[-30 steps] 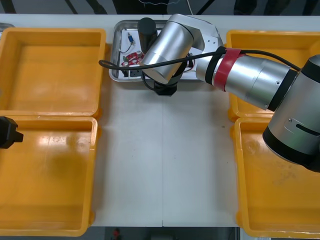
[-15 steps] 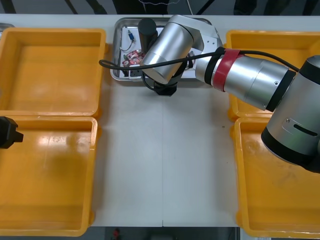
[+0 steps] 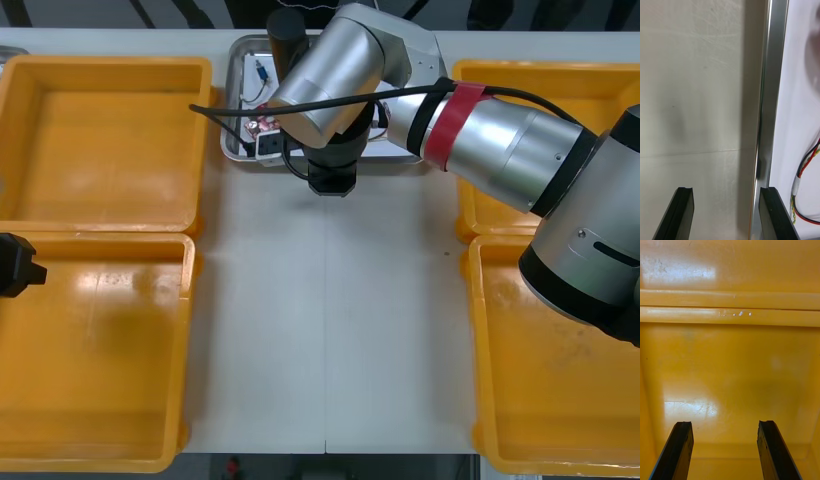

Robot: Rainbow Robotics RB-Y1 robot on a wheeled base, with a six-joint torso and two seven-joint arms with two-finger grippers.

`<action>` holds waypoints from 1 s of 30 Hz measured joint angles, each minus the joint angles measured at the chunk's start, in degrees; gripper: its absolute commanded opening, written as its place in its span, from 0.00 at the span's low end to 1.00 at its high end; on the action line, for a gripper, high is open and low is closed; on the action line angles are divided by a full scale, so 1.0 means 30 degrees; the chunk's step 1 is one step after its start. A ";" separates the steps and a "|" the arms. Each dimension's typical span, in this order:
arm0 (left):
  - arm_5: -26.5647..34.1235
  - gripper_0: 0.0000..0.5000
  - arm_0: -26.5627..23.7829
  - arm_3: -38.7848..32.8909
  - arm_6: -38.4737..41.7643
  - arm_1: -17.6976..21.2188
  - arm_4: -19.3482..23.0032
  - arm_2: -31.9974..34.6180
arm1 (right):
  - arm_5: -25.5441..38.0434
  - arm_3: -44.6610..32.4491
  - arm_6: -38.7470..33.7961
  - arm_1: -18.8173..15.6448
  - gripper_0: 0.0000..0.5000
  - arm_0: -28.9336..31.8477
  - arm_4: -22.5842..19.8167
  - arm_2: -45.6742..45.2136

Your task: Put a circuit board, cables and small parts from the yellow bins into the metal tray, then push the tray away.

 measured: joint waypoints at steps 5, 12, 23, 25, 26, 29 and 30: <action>0.0000 1.00 0.0000 0.0000 0.0000 0.0000 0.0001 0.0000 | 0.2831 -0.2127 -0.0005 0.0006 1.00 0.0274 0.0785 -0.2017; 0.0000 1.00 0.0000 -0.0001 0.0000 0.0001 0.0001 0.0000 | 0.7484 -0.6837 -0.0070 0.0018 1.00 0.2436 0.3052 -0.6120; 0.0000 1.00 0.0001 -0.0002 0.0000 0.0001 0.0004 0.0001 | 1.0653 -1.3680 -0.5516 0.0016 1.00 0.5829 0.4794 -0.9897; 0.0000 1.00 0.0001 -0.0003 0.0000 0.0002 0.0004 0.0001 | 1.0662 -1.5024 -0.5970 -0.0057 1.00 0.6456 0.4884 -1.0245; 0.0000 1.00 0.0001 -0.0003 0.0000 0.0002 0.0004 0.0001 | 1.0663 -1.5737 -0.6356 -0.0181 1.00 0.6826 0.4881 -1.0375; 0.0000 1.00 0.0003 -0.0005 0.0000 0.0002 0.0004 0.0001 | 1.0666 -1.8102 -0.8302 -0.0906 1.00 0.8136 0.4693 -1.0636; 0.0000 1.00 0.0006 -0.0006 0.0000 0.0003 0.0004 0.0002 | 1.0666 -1.8861 -0.9004 -0.1226 1.00 0.8642 0.4532 -1.0748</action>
